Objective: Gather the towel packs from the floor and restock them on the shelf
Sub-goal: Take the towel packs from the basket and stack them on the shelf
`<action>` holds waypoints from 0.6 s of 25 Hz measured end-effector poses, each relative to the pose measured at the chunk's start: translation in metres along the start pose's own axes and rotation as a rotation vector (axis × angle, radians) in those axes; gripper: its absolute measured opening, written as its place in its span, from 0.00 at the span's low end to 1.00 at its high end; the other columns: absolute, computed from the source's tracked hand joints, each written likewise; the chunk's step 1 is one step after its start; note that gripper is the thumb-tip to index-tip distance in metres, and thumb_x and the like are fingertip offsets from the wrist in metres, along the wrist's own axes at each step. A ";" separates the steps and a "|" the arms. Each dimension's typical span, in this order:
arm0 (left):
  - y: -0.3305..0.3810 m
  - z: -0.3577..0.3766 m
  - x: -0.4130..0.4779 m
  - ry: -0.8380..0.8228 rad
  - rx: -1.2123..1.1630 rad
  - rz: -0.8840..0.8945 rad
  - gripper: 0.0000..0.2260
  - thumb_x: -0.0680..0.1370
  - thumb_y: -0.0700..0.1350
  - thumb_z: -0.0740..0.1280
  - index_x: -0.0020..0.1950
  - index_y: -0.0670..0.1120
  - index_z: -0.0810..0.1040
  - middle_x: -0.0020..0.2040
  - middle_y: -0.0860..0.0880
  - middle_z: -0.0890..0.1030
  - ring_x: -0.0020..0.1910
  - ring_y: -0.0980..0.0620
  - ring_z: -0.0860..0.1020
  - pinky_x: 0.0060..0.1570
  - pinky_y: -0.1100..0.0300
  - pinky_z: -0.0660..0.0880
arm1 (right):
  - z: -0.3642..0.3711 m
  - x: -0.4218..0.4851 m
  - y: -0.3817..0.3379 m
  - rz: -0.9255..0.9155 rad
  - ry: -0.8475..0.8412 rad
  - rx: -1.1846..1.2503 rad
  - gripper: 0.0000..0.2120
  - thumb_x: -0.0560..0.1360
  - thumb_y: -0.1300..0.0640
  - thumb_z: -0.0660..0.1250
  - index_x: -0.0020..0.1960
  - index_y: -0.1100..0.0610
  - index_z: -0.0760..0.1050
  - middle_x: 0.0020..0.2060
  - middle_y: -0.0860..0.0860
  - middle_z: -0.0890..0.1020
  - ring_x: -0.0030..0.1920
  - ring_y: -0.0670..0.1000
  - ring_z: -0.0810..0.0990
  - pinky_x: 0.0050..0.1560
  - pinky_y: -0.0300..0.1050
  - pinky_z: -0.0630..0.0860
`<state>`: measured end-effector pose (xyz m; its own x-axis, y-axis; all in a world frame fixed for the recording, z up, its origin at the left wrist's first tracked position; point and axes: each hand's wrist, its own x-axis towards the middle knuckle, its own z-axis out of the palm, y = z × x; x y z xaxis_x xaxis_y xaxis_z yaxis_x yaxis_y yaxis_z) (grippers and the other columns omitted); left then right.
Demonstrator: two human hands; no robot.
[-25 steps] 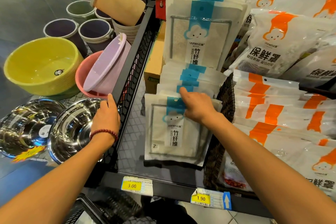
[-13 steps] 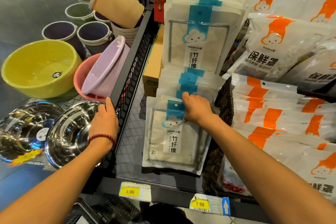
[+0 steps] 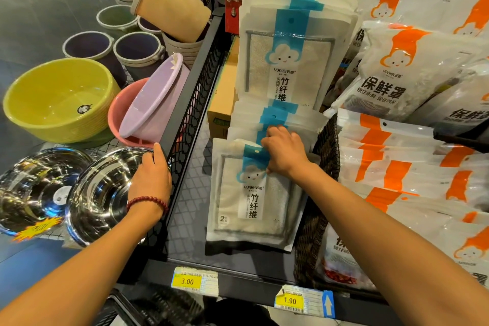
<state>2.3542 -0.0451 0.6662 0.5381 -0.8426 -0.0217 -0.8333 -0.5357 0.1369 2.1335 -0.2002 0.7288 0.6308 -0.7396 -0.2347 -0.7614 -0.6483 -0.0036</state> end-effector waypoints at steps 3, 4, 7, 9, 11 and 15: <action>-0.001 0.000 0.000 -0.001 0.006 0.002 0.24 0.75 0.35 0.63 0.70 0.35 0.61 0.49 0.35 0.73 0.36 0.38 0.75 0.29 0.52 0.68 | -0.008 0.005 0.002 0.007 -0.019 0.025 0.22 0.65 0.51 0.76 0.56 0.55 0.76 0.61 0.53 0.68 0.65 0.56 0.64 0.64 0.53 0.65; -0.001 0.001 0.000 -0.001 0.004 0.005 0.24 0.75 0.35 0.63 0.69 0.35 0.61 0.49 0.35 0.73 0.36 0.38 0.75 0.29 0.52 0.68 | -0.009 0.005 0.001 0.017 -0.033 0.028 0.23 0.64 0.51 0.77 0.56 0.55 0.76 0.63 0.54 0.66 0.66 0.56 0.62 0.65 0.54 0.64; -0.001 0.001 0.000 0.003 -0.007 0.004 0.23 0.75 0.35 0.63 0.69 0.36 0.61 0.48 0.35 0.73 0.35 0.39 0.75 0.29 0.52 0.68 | -0.011 0.007 -0.001 0.048 -0.069 -0.022 0.25 0.64 0.50 0.77 0.58 0.52 0.75 0.65 0.55 0.64 0.68 0.59 0.60 0.66 0.60 0.61; -0.001 0.002 0.000 0.009 -0.007 0.006 0.23 0.75 0.35 0.63 0.69 0.36 0.61 0.48 0.35 0.73 0.35 0.38 0.75 0.29 0.52 0.67 | -0.012 0.009 -0.002 0.056 -0.109 -0.033 0.25 0.64 0.49 0.77 0.58 0.52 0.74 0.60 0.55 0.70 0.65 0.58 0.66 0.64 0.58 0.62; -0.002 0.002 0.000 0.012 -0.009 0.016 0.23 0.75 0.35 0.64 0.69 0.35 0.61 0.48 0.34 0.73 0.34 0.39 0.74 0.28 0.53 0.66 | -0.013 0.009 -0.001 0.040 -0.132 0.019 0.22 0.65 0.52 0.76 0.56 0.54 0.74 0.55 0.55 0.75 0.58 0.57 0.74 0.55 0.53 0.69; -0.003 0.003 0.000 0.011 -0.014 0.018 0.24 0.75 0.35 0.64 0.69 0.35 0.61 0.49 0.34 0.73 0.34 0.39 0.75 0.28 0.53 0.68 | -0.012 -0.002 -0.006 0.002 -0.086 0.038 0.13 0.69 0.57 0.72 0.52 0.55 0.73 0.49 0.53 0.79 0.51 0.57 0.78 0.41 0.46 0.68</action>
<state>2.3561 -0.0433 0.6628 0.5243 -0.8515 -0.0084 -0.8410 -0.5194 0.1514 2.1382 -0.1972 0.7411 0.6153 -0.7215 -0.3175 -0.7688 -0.6383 -0.0392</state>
